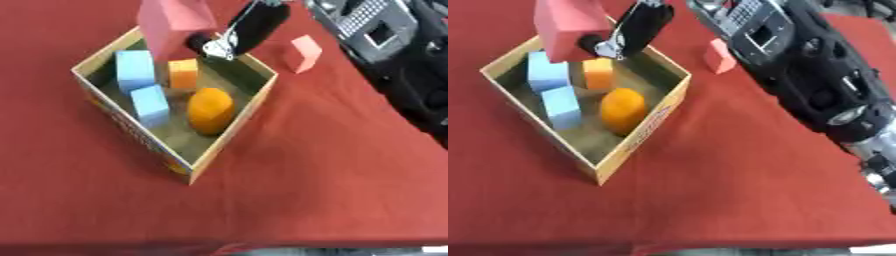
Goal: Pick up objects on the table and place them in the box.
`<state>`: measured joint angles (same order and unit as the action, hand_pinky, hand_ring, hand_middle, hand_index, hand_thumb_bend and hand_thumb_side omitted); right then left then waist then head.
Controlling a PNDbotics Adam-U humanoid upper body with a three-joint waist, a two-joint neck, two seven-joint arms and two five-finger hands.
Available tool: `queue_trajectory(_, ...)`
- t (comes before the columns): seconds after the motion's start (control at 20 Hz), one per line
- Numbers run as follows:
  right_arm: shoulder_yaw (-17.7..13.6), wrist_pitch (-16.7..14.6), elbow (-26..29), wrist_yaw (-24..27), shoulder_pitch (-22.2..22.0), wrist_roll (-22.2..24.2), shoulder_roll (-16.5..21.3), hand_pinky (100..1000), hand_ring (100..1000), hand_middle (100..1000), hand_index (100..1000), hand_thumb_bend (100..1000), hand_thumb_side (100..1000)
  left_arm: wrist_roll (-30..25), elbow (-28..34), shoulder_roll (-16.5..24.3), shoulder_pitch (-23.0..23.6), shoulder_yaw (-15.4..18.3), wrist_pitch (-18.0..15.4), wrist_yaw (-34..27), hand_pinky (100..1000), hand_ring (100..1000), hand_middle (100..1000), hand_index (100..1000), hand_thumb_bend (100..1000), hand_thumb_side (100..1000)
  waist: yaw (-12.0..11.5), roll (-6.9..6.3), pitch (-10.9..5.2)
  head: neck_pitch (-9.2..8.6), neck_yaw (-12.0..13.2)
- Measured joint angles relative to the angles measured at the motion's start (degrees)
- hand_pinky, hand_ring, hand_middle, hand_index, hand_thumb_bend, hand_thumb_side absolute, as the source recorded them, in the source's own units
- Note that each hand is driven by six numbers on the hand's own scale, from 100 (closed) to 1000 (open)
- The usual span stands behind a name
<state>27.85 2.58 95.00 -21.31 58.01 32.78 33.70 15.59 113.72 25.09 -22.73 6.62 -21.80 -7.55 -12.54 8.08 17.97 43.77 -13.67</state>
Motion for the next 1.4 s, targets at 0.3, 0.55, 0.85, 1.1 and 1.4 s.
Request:
queue_trajectory(0.3, 1.22, -4.16, -3.82, -3.01, 0.04, 2.23, -2.11, 882, 920, 730, 906, 100, 166, -0.29, 0.00, 0.00, 0.00, -0.02, 0.07, -0.05, 925, 910, 800, 889, 215, 784, -0.02, 0.00, 0.00, -0.01, 0.08)
queue_trajectory(0.55, 1.32, -7.38, -4.23, -4.66, -0.02, 6.39, -2.24, 943, 993, 829, 964, 100, 212, -0.43, 0.00, 0.00, 0.00, -0.03, 0.12, -0.08, 925, 911, 800, 890, 214, 784, 0.02, 0.00, 0.00, -0.02, 0.31)
queue_trajectory(0.85, 1.11, -10.16, -4.25, -8.11, -0.07, 9.06, -2.25, 994, 1000, 892, 1000, 329, 210, -0.52, 0.00, -0.01, 0.00, -0.05, 0.20, -0.17, 926, 911, 799, 891, 215, 785, 0.14, 0.00, 0.00, -0.03, 0.52)
queue_trajectory(1.1, 0.42, -8.45, -4.12, -8.29, -0.18, 7.09, -2.71, 991, 1000, 869, 1000, 100, 453, -0.56, 0.00, -0.01, 0.00, -0.05, 0.24, -0.22, 926, 912, 797, 892, 216, 785, 0.22, 0.00, 0.00, -0.04, 0.67)
queue_trajectory(1.4, 0.40, -3.78, -3.39, -6.83, -0.49, 3.26, -2.74, 986, 1000, 857, 1000, 100, 427, -0.55, 0.00, -0.01, 0.00, -0.06, 0.23, -0.29, 926, 912, 794, 892, 217, 784, 0.27, 0.00, 0.00, -0.04, 0.71)
